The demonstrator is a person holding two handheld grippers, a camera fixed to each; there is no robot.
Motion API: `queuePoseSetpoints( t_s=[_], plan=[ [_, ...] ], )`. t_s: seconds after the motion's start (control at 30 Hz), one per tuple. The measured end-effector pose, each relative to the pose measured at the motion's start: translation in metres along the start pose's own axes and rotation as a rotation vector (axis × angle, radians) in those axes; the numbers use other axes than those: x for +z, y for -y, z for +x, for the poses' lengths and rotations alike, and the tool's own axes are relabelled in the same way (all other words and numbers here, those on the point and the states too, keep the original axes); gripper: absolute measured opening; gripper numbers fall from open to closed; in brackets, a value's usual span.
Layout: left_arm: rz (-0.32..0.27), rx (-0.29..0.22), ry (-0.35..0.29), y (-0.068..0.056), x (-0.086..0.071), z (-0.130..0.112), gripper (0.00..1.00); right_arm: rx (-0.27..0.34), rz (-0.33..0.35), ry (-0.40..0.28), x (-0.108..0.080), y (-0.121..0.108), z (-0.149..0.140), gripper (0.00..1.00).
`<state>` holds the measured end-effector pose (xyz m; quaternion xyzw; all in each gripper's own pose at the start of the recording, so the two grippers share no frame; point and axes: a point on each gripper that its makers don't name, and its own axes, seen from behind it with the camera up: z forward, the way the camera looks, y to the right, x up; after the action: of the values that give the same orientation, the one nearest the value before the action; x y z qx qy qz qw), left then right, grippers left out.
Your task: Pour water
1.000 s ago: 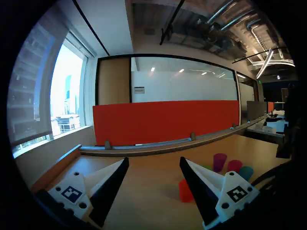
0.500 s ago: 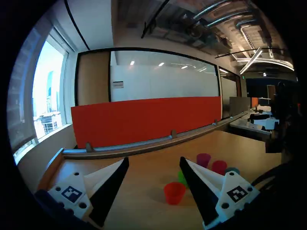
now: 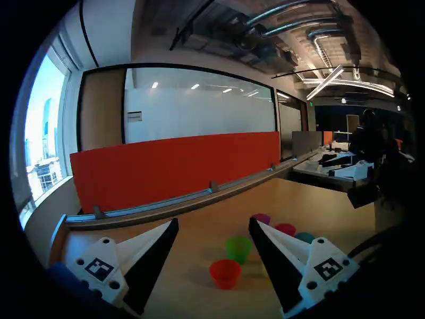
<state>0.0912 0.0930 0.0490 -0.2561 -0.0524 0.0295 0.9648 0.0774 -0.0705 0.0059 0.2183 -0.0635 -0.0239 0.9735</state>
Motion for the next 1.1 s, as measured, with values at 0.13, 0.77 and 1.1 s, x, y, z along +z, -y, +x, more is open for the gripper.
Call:
queuePoseSetpoints(
  t_s=[0.13, 0.77, 1.1],
  plan=[
    [-0.054, 0.012, 0.012, -0.006, 0.006, 0.006, 0.99, 0.009, 0.060, 0.020, 0.004, 0.008, 0.002, 1.00],
    [-0.235, 0.030, 0.117, -0.020, 0.041, -0.011, 0.99, -0.077, 0.284, 0.140, 0.014, 0.046, -0.009, 1.00],
    [-0.326, 0.088, 0.172, -0.036, 0.054, -0.025, 0.99, -0.131, 0.350, 0.239, 0.017, 0.054, -0.033, 1.00]
  ],
)
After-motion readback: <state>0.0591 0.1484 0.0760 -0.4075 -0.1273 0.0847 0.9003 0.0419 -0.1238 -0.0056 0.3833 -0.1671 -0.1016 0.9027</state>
